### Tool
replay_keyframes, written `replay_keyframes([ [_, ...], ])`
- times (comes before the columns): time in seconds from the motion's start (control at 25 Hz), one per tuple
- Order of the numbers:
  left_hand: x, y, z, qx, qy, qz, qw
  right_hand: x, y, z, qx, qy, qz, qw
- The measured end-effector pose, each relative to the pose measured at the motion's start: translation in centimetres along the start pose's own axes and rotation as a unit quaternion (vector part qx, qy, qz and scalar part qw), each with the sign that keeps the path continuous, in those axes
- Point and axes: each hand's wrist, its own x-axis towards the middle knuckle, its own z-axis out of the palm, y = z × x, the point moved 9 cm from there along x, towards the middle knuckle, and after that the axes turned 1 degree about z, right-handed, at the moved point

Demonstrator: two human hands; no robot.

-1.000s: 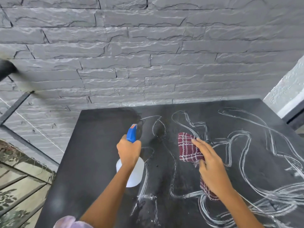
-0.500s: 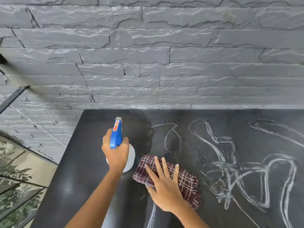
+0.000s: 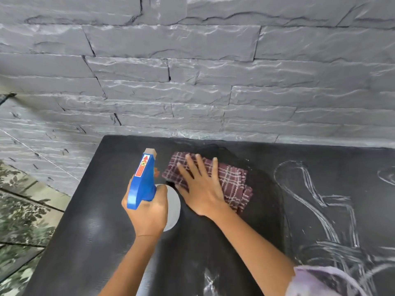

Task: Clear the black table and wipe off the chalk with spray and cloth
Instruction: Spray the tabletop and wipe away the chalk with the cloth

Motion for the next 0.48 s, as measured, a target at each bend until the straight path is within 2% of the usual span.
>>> replay_keyframes([
  [0.08,0.1,-0.7,-0.3,0.000,0.022,-0.029,0.999,2.0,-2.2,-0.4,-0.014,0.027,-0.057,0.998],
  [0.24,0.0,-1.6,-0.6,0.019,0.048,-0.043,0.998,7.9,-3.4,-1.5,0.071,-0.003,-0.118,0.990],
  [0.4,-0.1,-1.7,-0.5,0.026,0.038,-0.032,0.998,6.4,0.8,-1.5,0.106,-0.005,-0.104,0.989],
  [0.48,0.0,-1.4,-0.2,0.017,0.030,-0.016,0.999,3.5,6.1,-1.2,0.093,0.023,-0.039,0.995],
])
